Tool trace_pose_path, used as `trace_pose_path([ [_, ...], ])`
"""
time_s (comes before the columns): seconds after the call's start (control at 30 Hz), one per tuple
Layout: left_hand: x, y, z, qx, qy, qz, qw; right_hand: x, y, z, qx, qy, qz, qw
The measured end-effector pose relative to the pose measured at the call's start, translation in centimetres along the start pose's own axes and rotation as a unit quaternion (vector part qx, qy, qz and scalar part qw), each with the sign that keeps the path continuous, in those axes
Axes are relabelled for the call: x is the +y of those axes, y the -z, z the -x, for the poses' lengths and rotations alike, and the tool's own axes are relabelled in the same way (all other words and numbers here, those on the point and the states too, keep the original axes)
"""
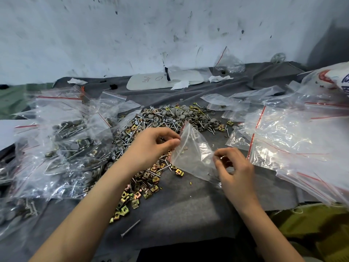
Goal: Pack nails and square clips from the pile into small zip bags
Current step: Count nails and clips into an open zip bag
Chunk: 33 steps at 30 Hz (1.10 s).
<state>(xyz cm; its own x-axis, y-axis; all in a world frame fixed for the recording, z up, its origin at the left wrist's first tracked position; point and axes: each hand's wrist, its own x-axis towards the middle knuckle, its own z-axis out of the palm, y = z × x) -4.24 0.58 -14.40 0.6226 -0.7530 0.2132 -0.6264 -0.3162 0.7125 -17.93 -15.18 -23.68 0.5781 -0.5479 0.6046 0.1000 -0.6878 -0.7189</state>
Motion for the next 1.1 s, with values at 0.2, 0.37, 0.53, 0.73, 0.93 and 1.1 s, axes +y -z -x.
trace_pose_path([
  [0.2,-2.4,1.6,-0.4,0.027,0.037,-0.093,0.995,0.0,0.0,0.0,0.001,-0.001,-0.002,1.0],
  [0.37,-4.4,-0.6,0.7,-0.099,0.043,-0.246,0.963,-0.1,0.0,0.0,0.003,0.006,0.0,1.0],
  [0.53,-4.9,-2.4,1.1,-0.07,0.027,-0.301,0.951,-0.1,0.1,0.0,0.0,0.005,0.003,1.0],
  [0.73,-4.0,-1.5,0.5,0.02,0.037,-0.143,0.989,-0.2,0.1,0.1,-0.002,0.002,0.001,1.0],
  [0.93,-3.0,-0.9,0.7,0.056,0.026,0.008,0.998,-0.1,0.1,0.1,-0.002,0.001,0.002,1.0],
  [1.1,-2.3,-1.4,0.8,0.026,-0.013,-0.02,0.999,-0.1,0.1,0.1,-0.003,0.006,0.001,1.0],
])
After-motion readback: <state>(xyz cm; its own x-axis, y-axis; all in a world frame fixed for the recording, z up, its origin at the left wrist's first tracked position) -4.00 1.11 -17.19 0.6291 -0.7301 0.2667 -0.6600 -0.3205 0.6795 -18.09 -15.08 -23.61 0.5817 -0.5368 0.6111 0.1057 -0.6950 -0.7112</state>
